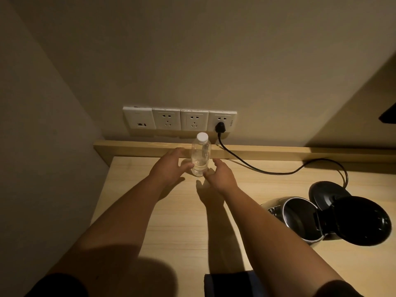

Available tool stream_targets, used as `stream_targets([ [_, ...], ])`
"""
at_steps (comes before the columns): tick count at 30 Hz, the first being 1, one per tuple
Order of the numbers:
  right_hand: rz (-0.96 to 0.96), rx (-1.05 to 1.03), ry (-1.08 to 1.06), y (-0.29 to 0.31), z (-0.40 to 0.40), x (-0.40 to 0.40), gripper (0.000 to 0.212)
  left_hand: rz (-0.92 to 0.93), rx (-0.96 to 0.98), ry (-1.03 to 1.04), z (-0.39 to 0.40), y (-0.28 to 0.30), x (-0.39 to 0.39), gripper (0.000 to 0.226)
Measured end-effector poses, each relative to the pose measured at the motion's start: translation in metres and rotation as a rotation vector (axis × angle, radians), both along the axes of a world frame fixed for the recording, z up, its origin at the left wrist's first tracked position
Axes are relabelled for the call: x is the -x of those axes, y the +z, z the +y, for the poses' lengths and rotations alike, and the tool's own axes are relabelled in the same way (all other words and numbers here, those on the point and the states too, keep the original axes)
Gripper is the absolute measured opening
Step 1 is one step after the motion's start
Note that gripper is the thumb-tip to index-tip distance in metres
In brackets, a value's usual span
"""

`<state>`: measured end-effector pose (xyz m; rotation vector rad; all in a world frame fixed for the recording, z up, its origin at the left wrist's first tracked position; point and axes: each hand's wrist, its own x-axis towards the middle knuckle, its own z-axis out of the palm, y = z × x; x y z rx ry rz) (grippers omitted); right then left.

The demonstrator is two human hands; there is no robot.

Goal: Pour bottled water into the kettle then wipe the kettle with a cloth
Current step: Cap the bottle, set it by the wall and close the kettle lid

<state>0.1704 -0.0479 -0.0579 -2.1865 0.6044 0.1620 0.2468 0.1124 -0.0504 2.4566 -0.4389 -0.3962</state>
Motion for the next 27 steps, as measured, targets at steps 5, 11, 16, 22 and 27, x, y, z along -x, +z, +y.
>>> stream_targets([
  [5, -0.049, 0.220, 0.101, 0.010, -0.002, 0.031, 0.052, -0.258, -0.330, -0.135, 0.015, 0.010, 0.036, 0.060],
  [11, -0.098, 0.514, 0.296, 0.034, 0.002, 0.085, 0.050, -0.323, -0.468, -0.154, 0.029, 0.019, 0.090, 0.072],
  [16, -0.129, 0.657, 0.364, 0.056, 0.006, 0.135, 0.050, -0.318, -0.424, -0.174, 0.033, 0.032, 0.134, 0.074],
  [22, -0.183, 0.731, 0.362, 0.065, 0.000, 0.198, 0.050, -0.316, -0.362, -0.222, 0.026, 0.041, 0.176, 0.078],
  [27, -0.193, 0.754, 0.342, 0.070, -0.016, 0.245, 0.051, -0.351, -0.328, -0.268, 0.006, 0.051, 0.204, 0.080],
])
